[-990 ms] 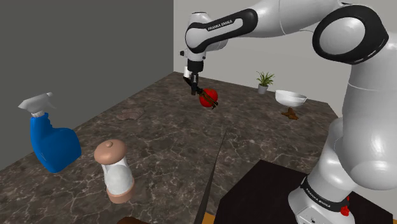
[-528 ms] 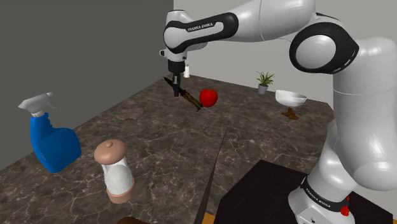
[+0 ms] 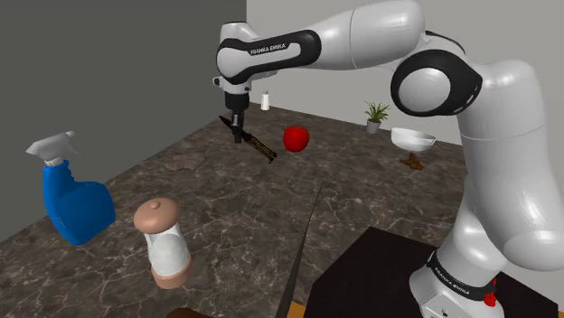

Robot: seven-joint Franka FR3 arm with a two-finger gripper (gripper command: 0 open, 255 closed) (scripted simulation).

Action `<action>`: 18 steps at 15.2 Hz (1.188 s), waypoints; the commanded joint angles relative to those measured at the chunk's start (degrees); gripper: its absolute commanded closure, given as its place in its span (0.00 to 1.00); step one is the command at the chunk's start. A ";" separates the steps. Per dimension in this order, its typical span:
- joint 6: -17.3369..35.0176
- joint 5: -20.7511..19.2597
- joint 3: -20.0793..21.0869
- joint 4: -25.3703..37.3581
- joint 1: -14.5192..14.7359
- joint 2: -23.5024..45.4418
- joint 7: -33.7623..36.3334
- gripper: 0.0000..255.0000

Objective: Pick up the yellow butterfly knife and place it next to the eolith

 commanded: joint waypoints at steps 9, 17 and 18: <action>6.80 0.53 0.32 -5.16 0.20 1.83 -0.36 1.00; 9.01 0.78 0.47 -6.50 0.19 2.73 -0.53 1.00; 9.01 0.78 0.47 -6.50 0.19 2.73 -0.53 1.00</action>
